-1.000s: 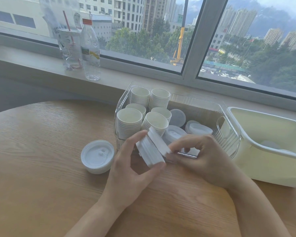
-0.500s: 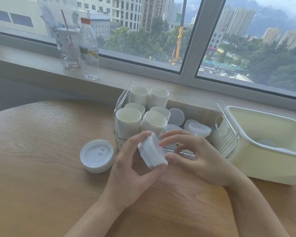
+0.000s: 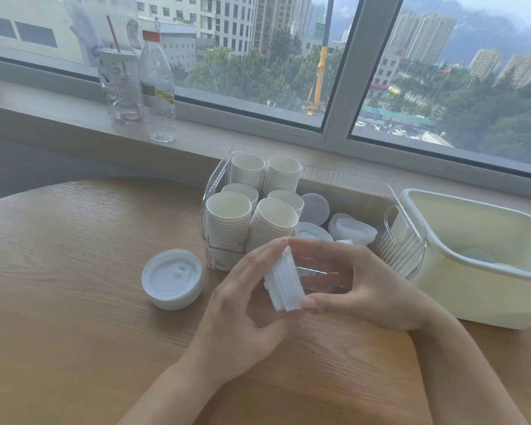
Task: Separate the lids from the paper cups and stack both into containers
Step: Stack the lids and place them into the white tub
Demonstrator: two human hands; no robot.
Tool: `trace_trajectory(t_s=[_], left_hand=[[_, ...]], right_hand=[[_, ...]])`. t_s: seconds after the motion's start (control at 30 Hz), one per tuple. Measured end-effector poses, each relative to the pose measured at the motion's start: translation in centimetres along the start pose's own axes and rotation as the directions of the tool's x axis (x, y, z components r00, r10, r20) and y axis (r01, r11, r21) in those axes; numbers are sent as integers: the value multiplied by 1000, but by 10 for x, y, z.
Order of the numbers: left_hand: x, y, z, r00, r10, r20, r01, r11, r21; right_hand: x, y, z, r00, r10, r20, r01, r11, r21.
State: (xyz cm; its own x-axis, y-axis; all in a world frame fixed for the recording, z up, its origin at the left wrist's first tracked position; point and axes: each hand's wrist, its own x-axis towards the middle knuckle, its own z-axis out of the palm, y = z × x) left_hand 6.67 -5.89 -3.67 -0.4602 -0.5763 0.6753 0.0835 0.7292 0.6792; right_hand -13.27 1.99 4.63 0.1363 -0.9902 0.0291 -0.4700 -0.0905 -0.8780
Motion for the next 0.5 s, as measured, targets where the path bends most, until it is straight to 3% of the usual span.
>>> trace_trajectory(t_s=[0.27, 0.33, 0.4, 0.5], left_hand=[[-1, -4, 0, 1000, 6, -25, -5, 999, 41], [-1, -6, 0, 999, -16, -48, 18, 998, 55], [-1, -8, -2, 996, -51, -80, 56, 996, 63], [-2, -12, -5, 986, -117, -120, 122, 992, 37]], right_hand=[[7, 4, 9, 998, -10, -67, 10, 1000, -10], [9, 8, 4, 981, -12, -196, -1, 998, -66], [11, 13, -6, 910, -9, -414, -52, 989, -137], [24, 24, -22, 804, 15, -595, -243, 921, -305]])
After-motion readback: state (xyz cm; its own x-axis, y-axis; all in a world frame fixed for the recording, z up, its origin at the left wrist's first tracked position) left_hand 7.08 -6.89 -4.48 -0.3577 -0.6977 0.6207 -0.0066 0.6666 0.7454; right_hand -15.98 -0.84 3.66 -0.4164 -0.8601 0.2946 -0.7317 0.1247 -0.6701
